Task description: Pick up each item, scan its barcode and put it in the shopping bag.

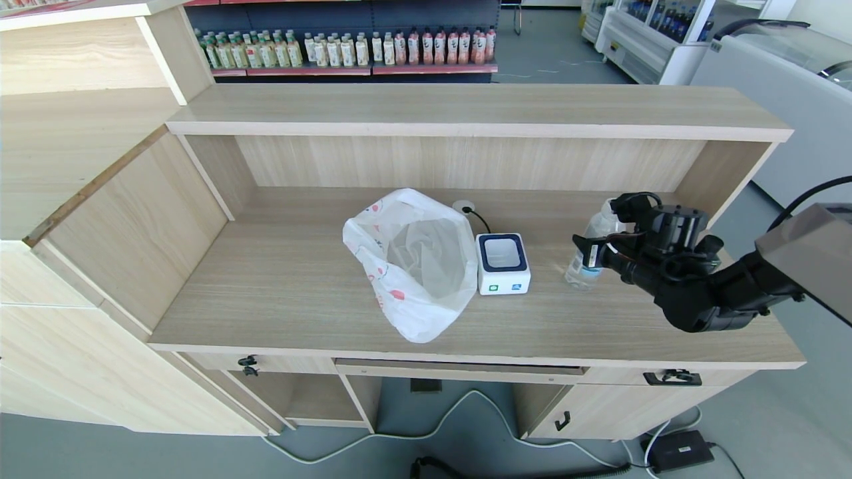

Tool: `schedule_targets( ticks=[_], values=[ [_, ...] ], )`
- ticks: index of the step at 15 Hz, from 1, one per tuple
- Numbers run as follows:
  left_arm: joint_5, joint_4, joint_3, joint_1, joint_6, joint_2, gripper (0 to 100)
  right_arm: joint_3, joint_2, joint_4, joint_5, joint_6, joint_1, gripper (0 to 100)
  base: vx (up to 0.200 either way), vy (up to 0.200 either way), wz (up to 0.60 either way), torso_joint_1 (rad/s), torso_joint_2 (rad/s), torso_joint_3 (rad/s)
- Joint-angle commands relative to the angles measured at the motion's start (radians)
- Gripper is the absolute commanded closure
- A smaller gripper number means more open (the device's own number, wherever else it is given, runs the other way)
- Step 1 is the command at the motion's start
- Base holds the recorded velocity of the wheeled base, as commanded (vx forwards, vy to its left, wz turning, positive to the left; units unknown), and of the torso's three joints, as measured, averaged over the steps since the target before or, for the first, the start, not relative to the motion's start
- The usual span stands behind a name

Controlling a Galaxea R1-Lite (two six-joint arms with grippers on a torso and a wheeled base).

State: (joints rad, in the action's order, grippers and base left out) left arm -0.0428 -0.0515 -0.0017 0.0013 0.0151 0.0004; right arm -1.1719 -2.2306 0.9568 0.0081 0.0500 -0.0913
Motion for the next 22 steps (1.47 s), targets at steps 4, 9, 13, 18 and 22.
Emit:
schedule_targets(
  ticks=[4, 9, 13, 18, 22],
  values=[
    [0.0, 0.001, 0.0, 0.0, 0.0, 0.0, 0, 0.166, 0.258, -0.029, 0.03, -0.015, 0.022, 100, 0.0, 0.0, 0.0, 0.0, 0.0, 0.0],
    [0.0, -0.001, 0.0, 0.0, 0.0, 0.0, 0, 0.176, 0.563, -0.267, 0.282, -0.147, 0.058, 100, 0.0, 0.0, 0.0, 0.0, 0.0, 0.0],
    [0.0, -0.001, 0.0, 0.0, 0.0, 0.0, 0, 0.218, 0.74, -0.325, 0.696, -0.407, 0.061, 100, 0.0, 0.0, 0.0, 0.0, 0.0, 0.0],
    [0.0, 0.001, 0.0, 0.0, 0.0, 0.0, 0, 0.216, 0.919, -0.403, 1.046, -0.627, 0.002, 100, 0.0, 0.0, 0.0, 0.0, 0.0, 0.0],
    [0.0, -0.001, 0.0, 0.0, 0.0, 0.0, 0, 0.192, 0.957, -0.395, 1.15, -0.707, -0.087, 100, 0.0, 0.0, 0.0, 0.0, 0.0, 0.0]
  ],
)
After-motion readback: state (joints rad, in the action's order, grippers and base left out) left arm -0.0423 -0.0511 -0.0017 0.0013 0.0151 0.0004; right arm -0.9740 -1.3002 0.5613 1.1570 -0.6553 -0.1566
